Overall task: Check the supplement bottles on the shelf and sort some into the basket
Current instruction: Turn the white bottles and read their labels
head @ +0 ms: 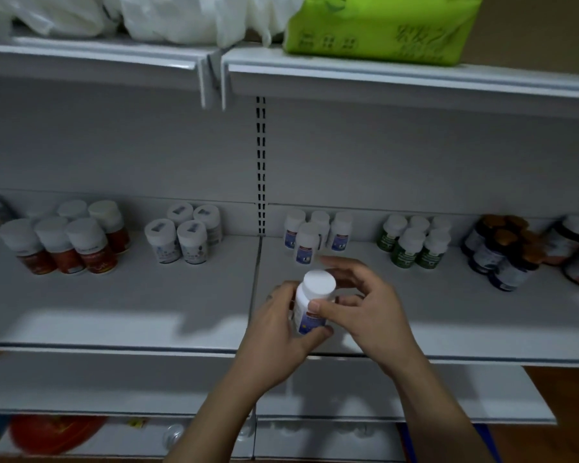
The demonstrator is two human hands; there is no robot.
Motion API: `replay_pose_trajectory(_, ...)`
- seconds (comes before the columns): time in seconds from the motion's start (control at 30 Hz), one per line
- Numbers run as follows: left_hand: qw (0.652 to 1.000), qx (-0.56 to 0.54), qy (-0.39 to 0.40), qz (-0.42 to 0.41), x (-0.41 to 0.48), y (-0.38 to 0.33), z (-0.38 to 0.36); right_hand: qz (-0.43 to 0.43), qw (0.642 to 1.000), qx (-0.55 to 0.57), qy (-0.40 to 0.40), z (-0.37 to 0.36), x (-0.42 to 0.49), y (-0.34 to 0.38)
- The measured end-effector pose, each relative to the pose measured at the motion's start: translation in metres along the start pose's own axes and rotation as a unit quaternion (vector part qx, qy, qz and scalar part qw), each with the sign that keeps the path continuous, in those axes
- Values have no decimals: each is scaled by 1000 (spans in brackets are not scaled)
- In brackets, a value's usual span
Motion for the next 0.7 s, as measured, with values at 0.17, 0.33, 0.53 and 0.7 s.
replay_pose_trajectory(0.17, 999, 48, 1, 4, 10, -2, -5, 10, 1000, -5, -7, 10, 5, -2)
replay_pose_trajectory(0.33, 984, 172, 46, 0, 18, 6, -8, 27, 993, -99, -55, 22, 27, -8)
replay_pose_trajectory(0.53, 952, 274, 130, 45, 15, 32, -5, -5, 963, -246, -110, 44, 98, -12)
replay_pose_trajectory(0.7, 936, 309, 155, 61, 24, 40, 1, -6, 940, -315, -133, 46, 145, -18)
Point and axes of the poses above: each hand's wrist, its own x-axis towards the middle knuckle, its own z-axis out of the back of the hand, y = z × x, the point moved 8 cm from there along x, towards the middle knuckle, and after that the axes turned 12 degrees about -z, right-handed, at the moved point
